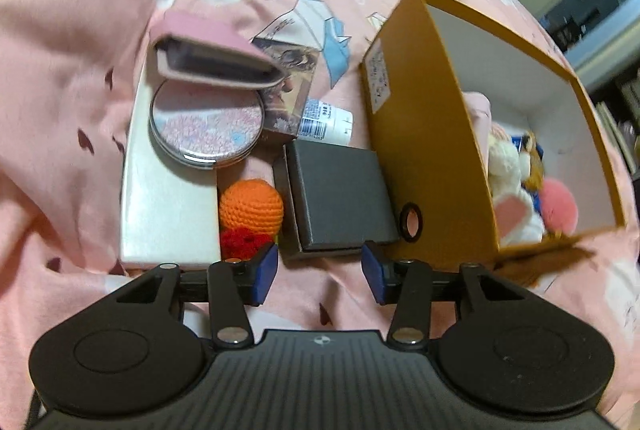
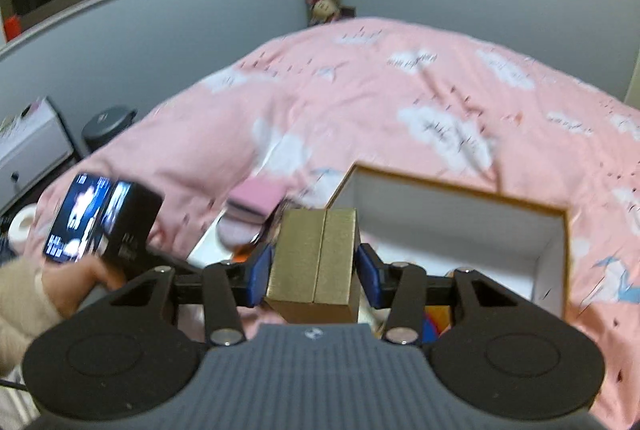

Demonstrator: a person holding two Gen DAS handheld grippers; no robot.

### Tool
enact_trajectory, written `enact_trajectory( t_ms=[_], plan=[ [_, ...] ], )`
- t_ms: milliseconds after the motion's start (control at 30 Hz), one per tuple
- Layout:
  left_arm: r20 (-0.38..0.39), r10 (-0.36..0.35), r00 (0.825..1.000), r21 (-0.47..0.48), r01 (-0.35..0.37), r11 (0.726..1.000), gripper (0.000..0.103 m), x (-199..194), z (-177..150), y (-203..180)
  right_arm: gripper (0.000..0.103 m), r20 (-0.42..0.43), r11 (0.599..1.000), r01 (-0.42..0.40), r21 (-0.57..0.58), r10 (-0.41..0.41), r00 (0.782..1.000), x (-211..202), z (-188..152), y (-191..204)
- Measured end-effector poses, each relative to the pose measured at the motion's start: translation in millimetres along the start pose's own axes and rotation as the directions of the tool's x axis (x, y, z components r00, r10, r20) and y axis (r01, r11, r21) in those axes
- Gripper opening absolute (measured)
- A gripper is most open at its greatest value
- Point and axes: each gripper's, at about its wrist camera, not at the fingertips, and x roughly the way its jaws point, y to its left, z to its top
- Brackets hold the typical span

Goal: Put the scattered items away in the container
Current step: 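Lift the gold box over the orange box while the left lifts the black case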

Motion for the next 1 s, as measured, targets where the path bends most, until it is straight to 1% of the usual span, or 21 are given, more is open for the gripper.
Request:
enact_trajectory(
  t_ms=[100,167,267,400,500,567,600,700,800,900,933,1000],
  plan=[
    [-0.023,-0.013,1.0,-0.043,0.012,0.999,0.054,11.7,1.9,5.1,0.05,0.005,0.998,0.007,0.056,-0.007,1.0,12.1,5.8,-18.3],
    [-0.053,-0.023,0.998,-0.065,0.02,0.998,0.056,23.1,2.5,6.9,0.049,-0.007,0.995,0.01,0.097,-0.01,1.0,23.5,7.5,-30.5],
    [-0.074,-0.01,0.997,-0.069,0.005,0.998,0.057,35.5,2.2,4.5,0.049,-0.034,0.989,0.035,0.142,-0.031,0.999,42.6,8.0,-48.7],
    [-0.077,-0.016,0.997,-0.079,0.01,0.997,0.063,44.4,0.9,3.3,0.049,-0.053,0.981,0.044,0.189,-0.034,0.998,65.9,7.2,-69.8],
    [-0.067,-0.019,0.998,-0.081,0.014,0.997,0.065,47.0,-1.0,0.9,0.049,-0.063,0.977,0.074,0.201,-0.063,0.996,85.1,7.8,-78.6],
    [-0.052,-0.021,0.998,-0.079,0.017,0.997,0.064,45.7,-3.2,-1.0,0.049,-0.077,0.974,0.095,0.207,-0.08,0.994,95.7,7.2,-83.5],
    [-0.039,-0.024,0.999,-0.071,0.021,0.997,0.061,43.5,-4.5,-2.5,0.049,-0.086,0.971,0.1,0.217,-0.083,0.993,101.6,6.8,-86.1],
    [0.006,-0.018,1.0,-0.05,0.018,0.999,0.059,34.5,-8.4,-7.4,0.049,-0.104,0.965,0.099,0.242,-0.076,0.992,111.4,4.6,-90.7],
    [0.06,-0.015,0.998,-0.025,0.017,1.0,0.057,22.0,-13.3,-12.5,0.049,-0.109,0.966,0.1,0.24,-0.075,0.991,113.7,3.5,-90.3],
    [0.143,-0.026,0.989,-0.015,0.028,0.999,0.055,5.8,-15.7,-15.9,0.049,-0.112,0.967,0.1,0.233,-0.076,0.991,114.0,3.9,-88.8],
    [0.17,-0.026,0.985,-0.016,0.03,0.999,0.055,2.0,-11.6,-15.1,0.049,-0.116,0.968,0.103,0.23,-0.078,0.99,114.3,4.2,-88.8],
    [0.188,-0.025,0.982,-0.029,0.03,0.999,0.055,-1.0,-4.7,-13.1,0.049,-0.128,0.969,0.112,0.221,-0.085,0.988,115.6,4.3,-88.5]
  ],
)
